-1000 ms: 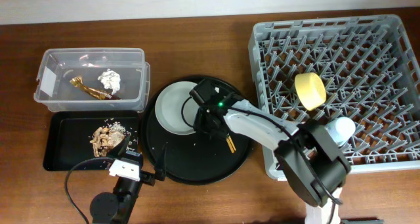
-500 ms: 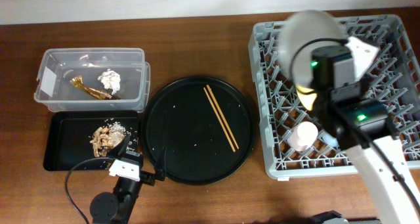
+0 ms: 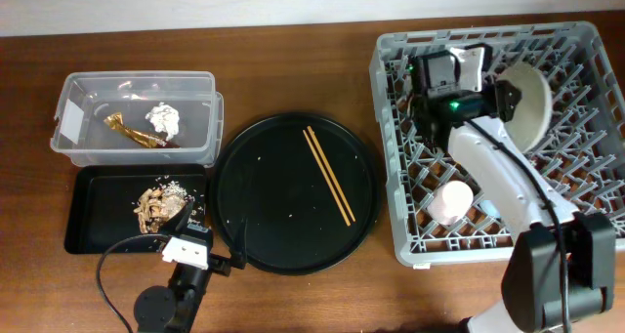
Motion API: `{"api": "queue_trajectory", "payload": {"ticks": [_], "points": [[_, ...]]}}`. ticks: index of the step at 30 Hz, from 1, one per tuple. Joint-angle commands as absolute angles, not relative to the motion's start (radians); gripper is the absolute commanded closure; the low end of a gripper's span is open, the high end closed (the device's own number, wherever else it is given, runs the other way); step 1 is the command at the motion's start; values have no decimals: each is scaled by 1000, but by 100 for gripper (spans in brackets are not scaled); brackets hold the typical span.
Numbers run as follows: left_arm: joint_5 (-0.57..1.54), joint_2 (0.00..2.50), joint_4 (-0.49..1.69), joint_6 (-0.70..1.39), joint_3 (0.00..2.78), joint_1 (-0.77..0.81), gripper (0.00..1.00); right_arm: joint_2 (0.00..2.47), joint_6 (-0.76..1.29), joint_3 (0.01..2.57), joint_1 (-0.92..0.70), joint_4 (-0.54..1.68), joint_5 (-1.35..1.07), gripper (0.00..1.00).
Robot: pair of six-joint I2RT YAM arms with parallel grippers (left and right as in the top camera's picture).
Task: Sort waste into correct bins and load items into the dishwasher rack
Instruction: 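Pick up the wooden chopsticks with the right gripper and lay them in the rack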
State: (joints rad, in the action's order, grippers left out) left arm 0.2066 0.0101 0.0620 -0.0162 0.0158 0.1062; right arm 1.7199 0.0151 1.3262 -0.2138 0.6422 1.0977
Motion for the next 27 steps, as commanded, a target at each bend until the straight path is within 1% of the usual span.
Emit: {"api": "queue_trajectory", "payload": {"ticks": [1, 3, 4, 5, 6, 7, 10, 12, 15, 18, 20, 21, 23, 25, 27], "points": [[214, 5, 60, -31, 9, 111, 1, 1558, 85, 1332, -402, 780, 784, 27], [214, 5, 60, -31, 9, 111, 1, 1509, 251, 1333, -496, 875, 286, 31], [214, 5, 60, -31, 9, 111, 1, 1513, 311, 1330, -523, 888, 97, 36], [214, 5, 60, -31, 9, 111, 1, 1537, 369, 1322, -551, 884, -43, 39], [214, 5, 60, -31, 9, 111, 1, 1577, 419, 1317, -581, 881, -87, 43], [214, 5, 60, -31, 9, 111, 1, 1662, 432, 1316, -624, 867, -85, 48], [214, 5, 60, -31, 9, 111, 1, 1822, 432, 1316, -641, 840, -78, 58], [214, 5, 60, -31, 9, 111, 1, 1910, 428, 1316, -641, 791, -77, 59], [214, 5, 60, -31, 9, 111, 1, 1973, 423, 1316, -640, 742, -3, 59], [214, 5, 60, -31, 9, 111, 1, 2017, 420, 1314, -640, 740, 41, 62], [214, 5, 60, -31, 9, 111, 1, 2027, 416, 1312, -641, 744, 32, 69], [214, 5, 60, -31, 9, 111, 1, 2028, 416, 1312, -642, 748, 4, 75], [214, 5, 60, -31, 9, 111, 1, 2027, 416, 1313, -642, 768, -95, 96], [214, 5, 60, -31, 9, 111, 1, 1991, 417, 1332, -628, 779, -172, 96], [214, 5, 60, -31, 9, 111, 1, 1880, 417, 1392, -598, 828, -174, 96]]}}
